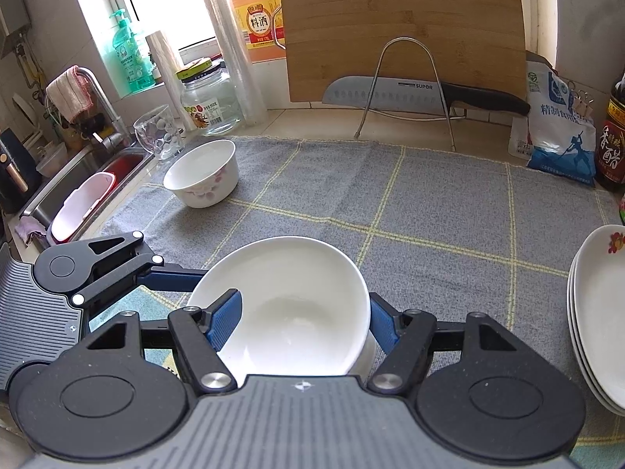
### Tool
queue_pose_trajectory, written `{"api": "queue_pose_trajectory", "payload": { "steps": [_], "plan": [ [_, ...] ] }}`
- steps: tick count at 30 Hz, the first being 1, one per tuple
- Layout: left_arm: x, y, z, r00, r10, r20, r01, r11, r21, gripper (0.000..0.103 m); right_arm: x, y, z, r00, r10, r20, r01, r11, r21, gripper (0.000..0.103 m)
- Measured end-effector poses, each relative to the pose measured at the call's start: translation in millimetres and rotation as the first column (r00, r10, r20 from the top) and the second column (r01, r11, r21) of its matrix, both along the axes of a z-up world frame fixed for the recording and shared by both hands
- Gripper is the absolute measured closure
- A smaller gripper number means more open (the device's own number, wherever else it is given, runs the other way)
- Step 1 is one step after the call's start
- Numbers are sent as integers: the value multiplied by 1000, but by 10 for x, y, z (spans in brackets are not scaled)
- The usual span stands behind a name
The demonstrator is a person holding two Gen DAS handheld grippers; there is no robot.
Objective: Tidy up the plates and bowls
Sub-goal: 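Lift the bowl and carry it over a white bowl with the right gripper, then lower the bowl into the white bowl and open the right gripper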
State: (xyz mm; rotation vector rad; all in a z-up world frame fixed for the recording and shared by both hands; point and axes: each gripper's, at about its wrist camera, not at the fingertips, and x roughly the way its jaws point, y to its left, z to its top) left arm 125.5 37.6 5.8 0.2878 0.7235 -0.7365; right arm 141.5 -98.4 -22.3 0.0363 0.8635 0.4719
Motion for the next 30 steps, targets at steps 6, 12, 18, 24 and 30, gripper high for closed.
{"api": "queue_pose_trajectory", "payload": {
  "steps": [6,12,18,24,30],
  "plan": [
    [23,-14,-27,1000,1,-10,-1,1000,5,12,6,11,-14,1000,2,0,-2,1000,-16,29],
    [45,-12,-44,1000,-3,-22,3,1000,6,12,5,20,-26,1000,2,-2,-2,1000,-26,29],
    [76,3,-54,999,-7,-33,6,1000,-2,11,7,20,-34,1000,3,-3,-3,1000,-24,27],
    [74,12,-55,1000,-12,-26,12,1000,-1,7,-31,69,-16,999,18,35,-17,1000,-25,5],
    [31,50,-22,1000,-22,-19,22,1000,-3,7,-54,112,52,996,37,81,-34,999,-38,0]
  ]
}}
